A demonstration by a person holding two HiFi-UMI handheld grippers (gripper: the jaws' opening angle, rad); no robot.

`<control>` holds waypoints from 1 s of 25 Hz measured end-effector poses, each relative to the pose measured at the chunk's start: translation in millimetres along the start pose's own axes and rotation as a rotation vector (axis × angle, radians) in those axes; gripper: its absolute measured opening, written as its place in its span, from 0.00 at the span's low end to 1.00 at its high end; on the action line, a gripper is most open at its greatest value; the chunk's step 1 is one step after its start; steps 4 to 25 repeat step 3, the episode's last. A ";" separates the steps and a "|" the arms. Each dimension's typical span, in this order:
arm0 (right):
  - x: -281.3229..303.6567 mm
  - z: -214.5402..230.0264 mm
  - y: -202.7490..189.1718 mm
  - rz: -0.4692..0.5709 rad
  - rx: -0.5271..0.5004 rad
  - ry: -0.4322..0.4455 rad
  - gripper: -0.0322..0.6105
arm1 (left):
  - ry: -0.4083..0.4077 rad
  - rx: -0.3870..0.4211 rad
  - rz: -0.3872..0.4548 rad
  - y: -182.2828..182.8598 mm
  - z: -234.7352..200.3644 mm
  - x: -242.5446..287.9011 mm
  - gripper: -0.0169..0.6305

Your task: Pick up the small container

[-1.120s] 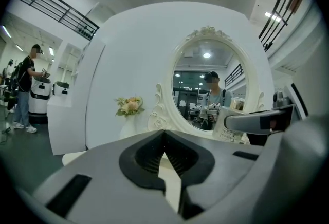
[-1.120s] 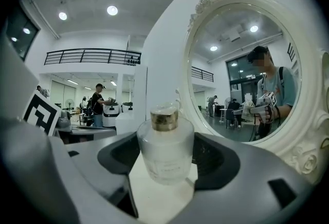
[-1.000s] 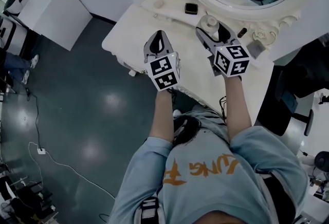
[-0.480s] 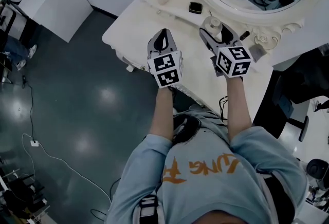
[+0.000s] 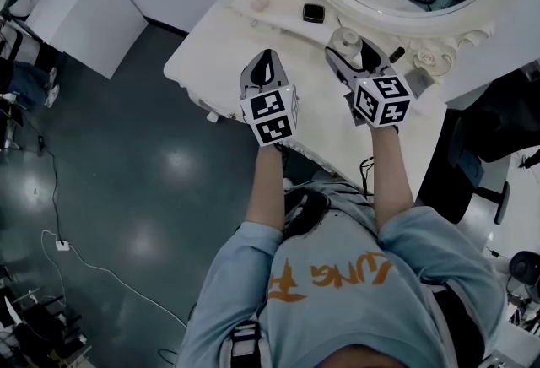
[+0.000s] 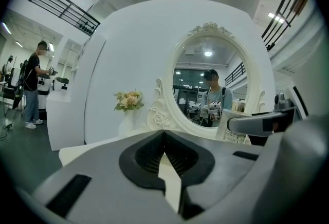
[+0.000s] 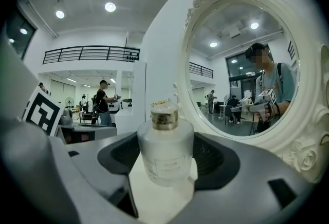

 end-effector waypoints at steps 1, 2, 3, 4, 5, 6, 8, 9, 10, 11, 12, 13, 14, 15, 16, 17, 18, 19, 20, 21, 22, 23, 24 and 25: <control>0.1 0.9 -0.1 0.000 0.001 -0.002 0.55 | -0.002 0.001 -0.001 0.2 0.3 0.8 0.06; 0.3 1.8 0.0 0.000 0.001 -0.004 0.55 | -0.003 0.002 -0.001 0.6 0.6 1.6 0.06; 0.6 2.8 0.2 0.000 0.001 -0.005 0.55 | -0.005 0.003 -0.001 1.1 1.0 2.6 0.06; 0.6 2.8 0.2 0.000 0.001 -0.005 0.55 | -0.005 0.003 -0.001 1.1 1.0 2.6 0.06; 0.6 2.8 0.2 0.000 0.001 -0.005 0.55 | -0.005 0.003 -0.001 1.1 1.0 2.6 0.06; 0.6 2.8 0.2 0.000 0.001 -0.005 0.55 | -0.005 0.003 -0.001 1.1 1.0 2.6 0.06; 0.6 2.8 0.2 0.000 0.001 -0.005 0.55 | -0.005 0.003 -0.001 1.1 1.0 2.6 0.06; 0.6 2.8 0.2 0.000 0.001 -0.005 0.55 | -0.005 0.003 -0.001 1.1 1.0 2.6 0.06; 0.6 2.8 0.2 0.000 0.001 -0.005 0.55 | -0.005 0.003 -0.001 1.1 1.0 2.6 0.06; 0.6 2.8 0.2 0.000 0.001 -0.005 0.55 | -0.005 0.003 -0.001 1.1 1.0 2.6 0.06; 0.6 2.8 0.2 0.000 0.001 -0.005 0.55 | -0.005 0.003 -0.001 1.1 1.0 2.6 0.06; 0.6 2.8 0.2 0.000 0.001 -0.005 0.55 | -0.005 0.003 -0.001 1.1 1.0 2.6 0.06; 0.6 2.8 0.2 0.000 0.001 -0.005 0.55 | -0.005 0.003 -0.001 1.1 1.0 2.6 0.06; 0.6 2.8 0.2 0.000 0.001 -0.005 0.55 | -0.005 0.003 -0.001 1.1 1.0 2.6 0.06; 0.6 2.8 0.2 0.000 0.001 -0.005 0.55 | -0.005 0.003 -0.001 1.1 1.0 2.6 0.06; 0.6 2.8 0.2 0.000 0.001 -0.005 0.55 | -0.005 0.003 -0.001 1.1 1.0 2.6 0.06; 0.6 2.8 0.2 0.000 0.001 -0.005 0.55 | -0.005 0.003 -0.001 1.1 1.0 2.6 0.06; 0.6 2.8 0.2 0.000 0.001 -0.005 0.55 | -0.005 0.003 -0.001 1.1 1.0 2.6 0.06; 0.6 2.8 0.2 0.000 0.001 -0.005 0.55 | -0.005 0.003 -0.001 1.1 1.0 2.6 0.06; 0.6 2.8 0.2 0.000 0.001 -0.005 0.55 | -0.005 0.003 -0.001 1.1 1.0 2.6 0.06; 0.6 2.8 0.2 0.000 0.001 -0.005 0.55 | -0.005 0.003 -0.001 1.1 1.0 2.6 0.06; 0.6 2.8 0.2 0.000 0.001 -0.005 0.55 | -0.005 0.003 -0.001 1.1 1.0 2.6 0.06; 0.6 2.8 0.2 0.000 0.001 -0.005 0.55 | -0.005 0.003 -0.001 1.1 1.0 2.6 0.06; 0.6 2.8 0.2 0.000 0.001 -0.005 0.55 | -0.005 0.003 -0.001 1.1 1.0 2.6 0.06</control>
Point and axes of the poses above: the fingertips, and each gripper's own axes: x forward along the fingers, z to its right, y out of its top, the point moved 7 cm from there along -x, backward along the fingers, and after that the axes turned 1 degree about x, right-handed, at the moved point
